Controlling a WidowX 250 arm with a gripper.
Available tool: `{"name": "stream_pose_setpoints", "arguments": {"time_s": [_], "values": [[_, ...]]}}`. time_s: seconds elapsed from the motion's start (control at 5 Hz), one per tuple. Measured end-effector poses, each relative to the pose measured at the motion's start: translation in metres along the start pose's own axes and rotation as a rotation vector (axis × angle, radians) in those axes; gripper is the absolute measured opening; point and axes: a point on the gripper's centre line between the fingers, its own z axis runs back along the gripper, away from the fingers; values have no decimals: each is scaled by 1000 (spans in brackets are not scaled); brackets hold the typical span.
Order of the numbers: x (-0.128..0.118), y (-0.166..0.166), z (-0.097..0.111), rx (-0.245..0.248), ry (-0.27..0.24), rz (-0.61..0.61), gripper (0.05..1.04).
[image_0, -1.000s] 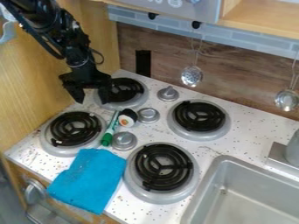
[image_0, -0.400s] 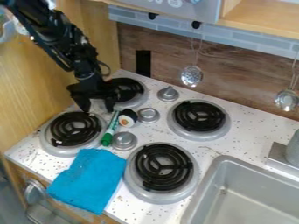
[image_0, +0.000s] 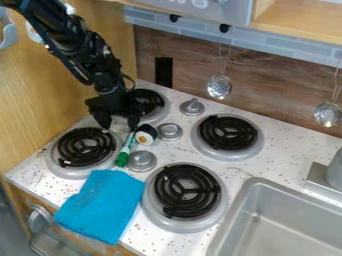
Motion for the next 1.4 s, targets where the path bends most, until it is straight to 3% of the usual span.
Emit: {"name": "stream_pose_setpoints", "arguments": {"time_s": [0.6, 0.8, 1.2, 1.4], "values": [[4, 4, -13, 51, 11, -15, 1001], [8, 4, -16, 52, 8, -7, 951], [12, 5, -16, 58, -19, 10, 402], [14, 5, -16, 57, -36, 25, 217]]}}
